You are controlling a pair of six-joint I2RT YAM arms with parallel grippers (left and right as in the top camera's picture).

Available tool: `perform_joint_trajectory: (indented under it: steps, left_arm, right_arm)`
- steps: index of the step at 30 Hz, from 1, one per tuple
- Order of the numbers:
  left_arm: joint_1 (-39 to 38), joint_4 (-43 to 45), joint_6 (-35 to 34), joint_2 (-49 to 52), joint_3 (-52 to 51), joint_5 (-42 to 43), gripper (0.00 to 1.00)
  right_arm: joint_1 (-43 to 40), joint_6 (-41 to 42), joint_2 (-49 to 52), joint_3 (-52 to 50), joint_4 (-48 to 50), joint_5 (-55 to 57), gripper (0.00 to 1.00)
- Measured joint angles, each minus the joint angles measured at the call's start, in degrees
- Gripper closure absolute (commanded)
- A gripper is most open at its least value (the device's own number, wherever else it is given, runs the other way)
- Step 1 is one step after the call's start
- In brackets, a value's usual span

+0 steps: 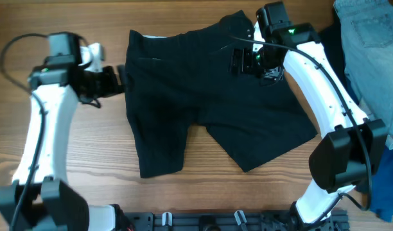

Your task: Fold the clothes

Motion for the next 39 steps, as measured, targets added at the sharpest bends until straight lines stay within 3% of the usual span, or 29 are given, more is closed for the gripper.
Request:
perform_joint_trajectory:
  steps: [8,16,23,39]
  left_arm:
    - [-4.39,0.07,0.07,5.62,0.00,-1.42,0.00]
    - [-4.39,0.26,-1.97,5.66,0.00,-1.81,0.00]
    - [-4.59,0.26,-6.95,5.66,0.00,-1.86,0.00]
    - [-4.81,1.66,-8.22,5.66,0.00,-1.84,0.00]
  right_arm:
    - [-0.02,0.59,0.90,-0.79,-1.81,0.44,0.02]
    - [0.02,2.84,1.36,-11.67,-1.11,0.70,0.09]
    - [0.02,3.08,1.95,-17.62,1.18,2.43,0.09]
    - [-0.39,5.07,6.12,-22.05,12.55,5.20,0.06]
